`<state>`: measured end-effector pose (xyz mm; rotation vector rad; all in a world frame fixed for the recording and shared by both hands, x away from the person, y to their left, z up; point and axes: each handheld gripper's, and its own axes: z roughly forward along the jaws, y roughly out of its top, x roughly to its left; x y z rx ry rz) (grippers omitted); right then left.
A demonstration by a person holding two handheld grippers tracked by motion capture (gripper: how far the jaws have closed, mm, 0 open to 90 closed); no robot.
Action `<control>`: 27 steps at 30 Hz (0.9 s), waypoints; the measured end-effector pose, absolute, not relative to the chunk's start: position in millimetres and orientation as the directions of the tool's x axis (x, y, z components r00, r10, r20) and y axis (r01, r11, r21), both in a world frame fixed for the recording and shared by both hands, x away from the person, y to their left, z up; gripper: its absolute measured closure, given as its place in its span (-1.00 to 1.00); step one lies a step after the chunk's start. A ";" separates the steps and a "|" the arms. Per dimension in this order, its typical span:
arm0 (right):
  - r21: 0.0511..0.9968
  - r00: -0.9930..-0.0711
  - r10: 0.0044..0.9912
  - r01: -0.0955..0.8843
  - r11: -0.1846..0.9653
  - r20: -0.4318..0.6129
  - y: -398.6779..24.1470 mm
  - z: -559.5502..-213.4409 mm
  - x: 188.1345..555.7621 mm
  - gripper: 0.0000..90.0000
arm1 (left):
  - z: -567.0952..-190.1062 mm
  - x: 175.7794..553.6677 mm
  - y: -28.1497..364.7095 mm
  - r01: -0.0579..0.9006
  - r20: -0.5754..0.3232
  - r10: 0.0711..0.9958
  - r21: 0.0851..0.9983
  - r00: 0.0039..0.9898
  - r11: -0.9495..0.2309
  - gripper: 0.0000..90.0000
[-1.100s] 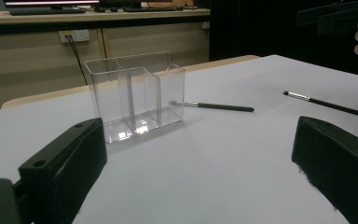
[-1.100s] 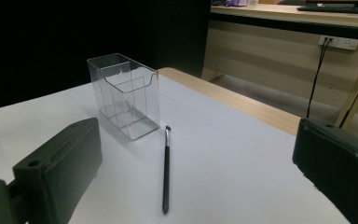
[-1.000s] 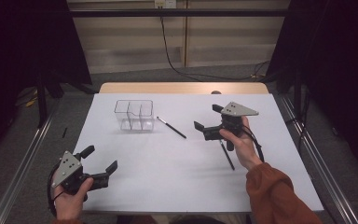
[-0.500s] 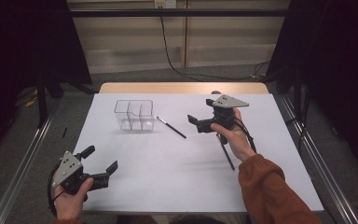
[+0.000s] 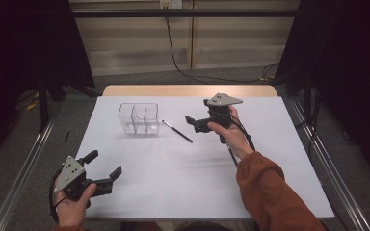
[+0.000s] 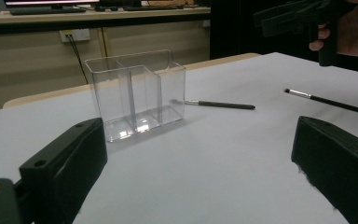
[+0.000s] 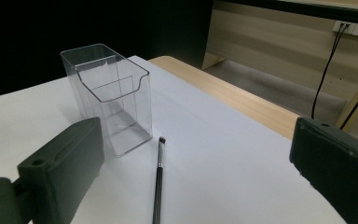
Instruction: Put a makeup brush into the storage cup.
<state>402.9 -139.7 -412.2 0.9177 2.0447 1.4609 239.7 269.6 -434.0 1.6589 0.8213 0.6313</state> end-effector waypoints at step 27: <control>0.859 -0.691 0.722 0.352 0.373 -0.030 -117.8 -418.2 437.2 -0.94 | -434.2 239.8 269.5 0.194 -0.009 0.785 0.971 0.619 -0.142 -0.93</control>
